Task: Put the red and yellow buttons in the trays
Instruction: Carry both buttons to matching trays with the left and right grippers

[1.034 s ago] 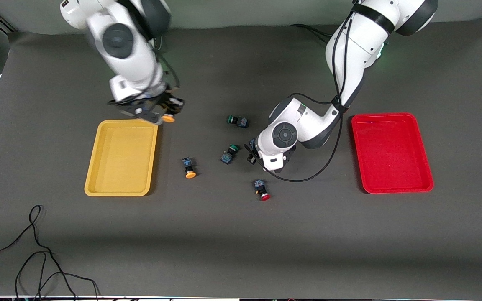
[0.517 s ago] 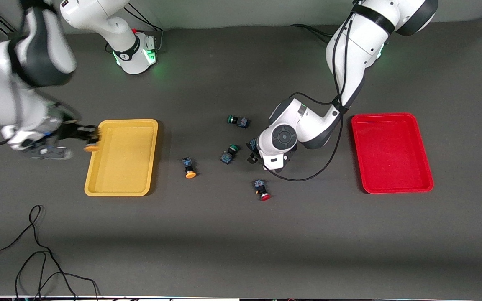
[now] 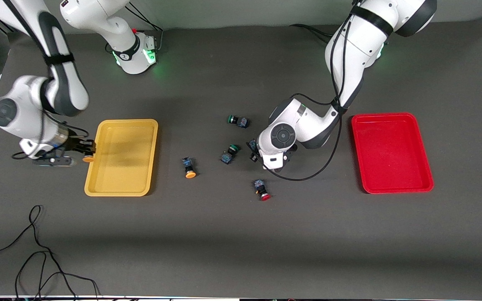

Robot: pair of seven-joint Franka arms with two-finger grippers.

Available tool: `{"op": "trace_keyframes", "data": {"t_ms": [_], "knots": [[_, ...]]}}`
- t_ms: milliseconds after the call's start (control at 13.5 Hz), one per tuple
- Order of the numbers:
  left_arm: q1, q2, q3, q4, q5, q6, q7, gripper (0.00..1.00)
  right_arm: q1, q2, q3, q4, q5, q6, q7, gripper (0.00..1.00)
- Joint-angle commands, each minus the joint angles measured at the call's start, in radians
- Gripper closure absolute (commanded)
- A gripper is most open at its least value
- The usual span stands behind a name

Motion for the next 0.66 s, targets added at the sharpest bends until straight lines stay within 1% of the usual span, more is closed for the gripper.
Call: {"op": "trace_keyframes", "data": {"t_ms": [0, 74, 148, 222, 295, 369, 443, 517, 591], "knots": [[0.034, -0.056, 0.004, 0.004, 0.014, -0.1, 0.027, 1.0, 0.007, 0.166, -0.001, 0.034, 0.198, 0.055, -0.153, 0.87], [0.081, -0.082, 0.001, 0.016, 0.013, -0.198, 0.083, 1.0, 0.01, 0.202, 0.002, 0.037, 0.28, 0.056, -0.204, 0.87], [0.129, -0.105, -0.002, 0.027, 0.009, -0.29, 0.149, 1.0, 0.011, 0.219, 0.003, 0.039, 0.318, 0.056, -0.227, 0.87], [0.169, -0.133, -0.004, 0.027, 0.009, -0.358, 0.214, 1.0, 0.013, 0.222, 0.005, 0.04, 0.323, 0.055, -0.226, 0.83], [0.207, -0.164, -0.002, 0.026, 0.009, -0.418, 0.287, 1.0, 0.013, 0.221, 0.005, 0.043, 0.325, 0.05, -0.22, 0.48], [0.241, -0.196, 0.001, 0.023, 0.012, -0.472, 0.373, 1.0, 0.013, 0.218, 0.005, 0.055, 0.325, 0.044, -0.215, 0.17], [0.284, -0.239, 0.002, 0.015, 0.014, -0.513, 0.47, 1.0, 0.014, 0.21, 0.005, 0.065, 0.325, 0.035, -0.213, 0.07], [0.331, -0.277, 0.004, 0.007, 0.02, -0.553, 0.56, 1.0, 0.016, 0.198, 0.002, 0.086, 0.325, -0.008, -0.212, 0.02], [0.385, -0.318, 0.004, -0.01, 0.041, -0.576, 0.664, 1.0, 0.018, 0.184, -0.003, 0.121, 0.323, -0.083, -0.207, 0.0]]}}
